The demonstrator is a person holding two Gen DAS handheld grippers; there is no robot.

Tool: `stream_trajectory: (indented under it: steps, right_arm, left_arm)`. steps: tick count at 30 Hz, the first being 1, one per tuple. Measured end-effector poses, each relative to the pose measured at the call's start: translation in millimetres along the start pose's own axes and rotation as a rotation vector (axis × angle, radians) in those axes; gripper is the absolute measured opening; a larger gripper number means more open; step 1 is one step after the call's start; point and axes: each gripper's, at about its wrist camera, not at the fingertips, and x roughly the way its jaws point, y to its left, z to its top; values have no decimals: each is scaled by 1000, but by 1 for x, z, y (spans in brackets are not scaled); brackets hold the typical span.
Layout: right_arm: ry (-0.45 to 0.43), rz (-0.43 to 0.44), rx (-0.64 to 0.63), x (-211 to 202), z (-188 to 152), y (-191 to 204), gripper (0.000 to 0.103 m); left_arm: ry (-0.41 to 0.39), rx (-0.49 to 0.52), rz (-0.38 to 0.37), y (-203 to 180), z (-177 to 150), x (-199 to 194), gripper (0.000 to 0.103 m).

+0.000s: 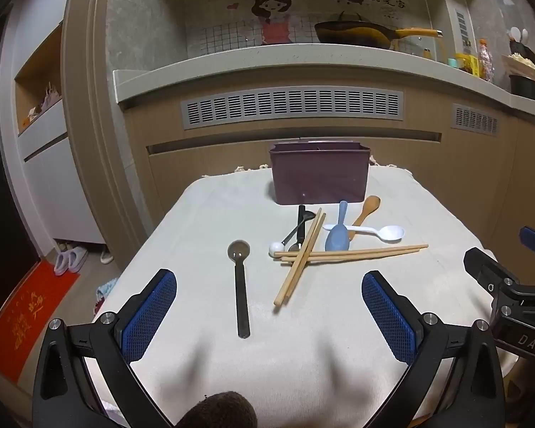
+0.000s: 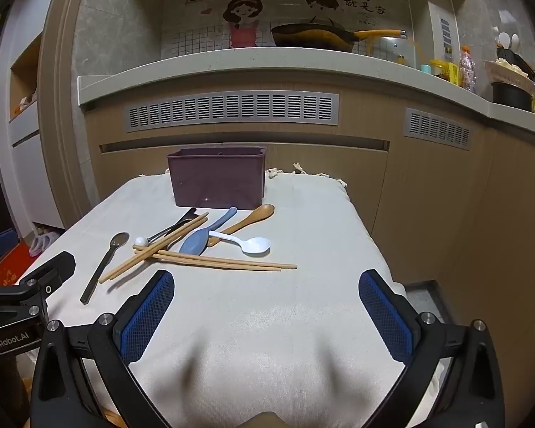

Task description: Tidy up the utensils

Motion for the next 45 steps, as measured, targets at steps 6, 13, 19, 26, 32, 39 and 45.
stream_trajectory:
  steps: [6, 13, 19, 26, 32, 39, 45]
  right_arm:
    - [8, 6, -3, -1, 0, 0, 103]
    - [9, 5, -10, -1, 3, 2, 103]
    - [9, 7, -12, -1, 3, 0, 103]
    - [10, 7, -12, -1, 0, 1, 103]
    - [12, 10, -15, 1, 0, 2, 103]
    - [15, 10, -16, 2, 0, 3, 103]
    - [16, 12, -18, 3, -1, 4, 103]
  left_arm:
    - [5, 2, -2, -3, -1, 1, 103]
    - [0, -24, -18, 4, 1, 8, 103]
    - [-2, -30, -16, 5, 2, -3, 103]
    - [2, -29, -16, 5, 2, -3, 103]
    - [3, -27, -16, 4, 2, -4, 103]
    - [9, -28, -19, 4, 1, -3, 103]
    - [14, -33, -21, 5, -2, 1, 103]
